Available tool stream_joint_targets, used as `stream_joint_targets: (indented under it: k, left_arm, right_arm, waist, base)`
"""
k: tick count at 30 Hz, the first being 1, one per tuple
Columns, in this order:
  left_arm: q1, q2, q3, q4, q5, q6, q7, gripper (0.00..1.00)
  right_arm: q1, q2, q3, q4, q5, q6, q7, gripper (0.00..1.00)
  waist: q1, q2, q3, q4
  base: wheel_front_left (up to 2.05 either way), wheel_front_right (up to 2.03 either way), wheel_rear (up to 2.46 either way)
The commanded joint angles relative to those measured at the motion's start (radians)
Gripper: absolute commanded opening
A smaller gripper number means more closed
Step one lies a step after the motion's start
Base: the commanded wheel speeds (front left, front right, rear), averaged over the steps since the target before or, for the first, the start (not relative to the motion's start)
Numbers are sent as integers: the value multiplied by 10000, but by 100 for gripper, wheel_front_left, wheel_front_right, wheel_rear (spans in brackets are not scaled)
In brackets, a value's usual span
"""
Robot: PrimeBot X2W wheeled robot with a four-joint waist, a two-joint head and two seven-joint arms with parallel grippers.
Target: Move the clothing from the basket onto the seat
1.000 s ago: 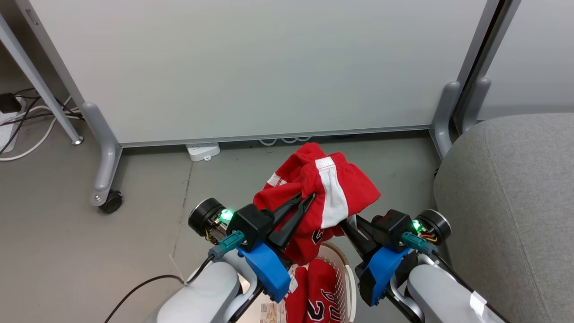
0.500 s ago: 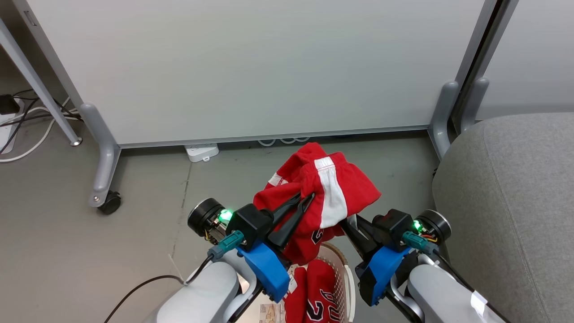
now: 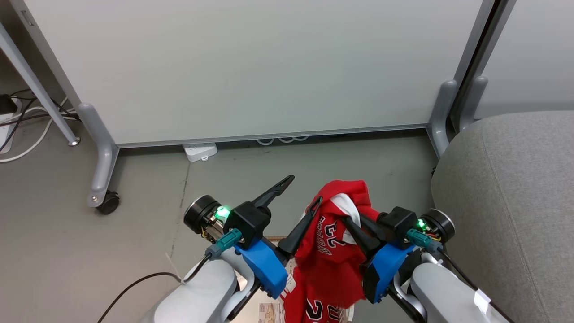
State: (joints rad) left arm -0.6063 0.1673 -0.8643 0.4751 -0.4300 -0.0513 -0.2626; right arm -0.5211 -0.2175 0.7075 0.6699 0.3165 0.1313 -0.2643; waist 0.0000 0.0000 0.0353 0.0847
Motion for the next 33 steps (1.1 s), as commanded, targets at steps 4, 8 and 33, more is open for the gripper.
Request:
stream_joint_targets:
  k: [4,8,33]
  left_arm:
    - [-6,40,61,-52,56,69,-32,100]
    - [-31,47,71,-83,63,85,-32,100]
    - [-952,89,-357,-313,391,-95,94,100]
  right_arm:
    - [43,-66,-203,-15,32,-10,-4,0]
    - [12,-103,-463,-58,-17,-10,-4,0]
    - [-57,23,-4510,-1605,-825,-9,-4,0]
  waist:
    - [0,0,49,-45]
    - [0,0,160,-156]
    - [0,0,2193,-2821]
  base:
    - [0,0,0]
    - [0,0,0]
    - [0,0,0]
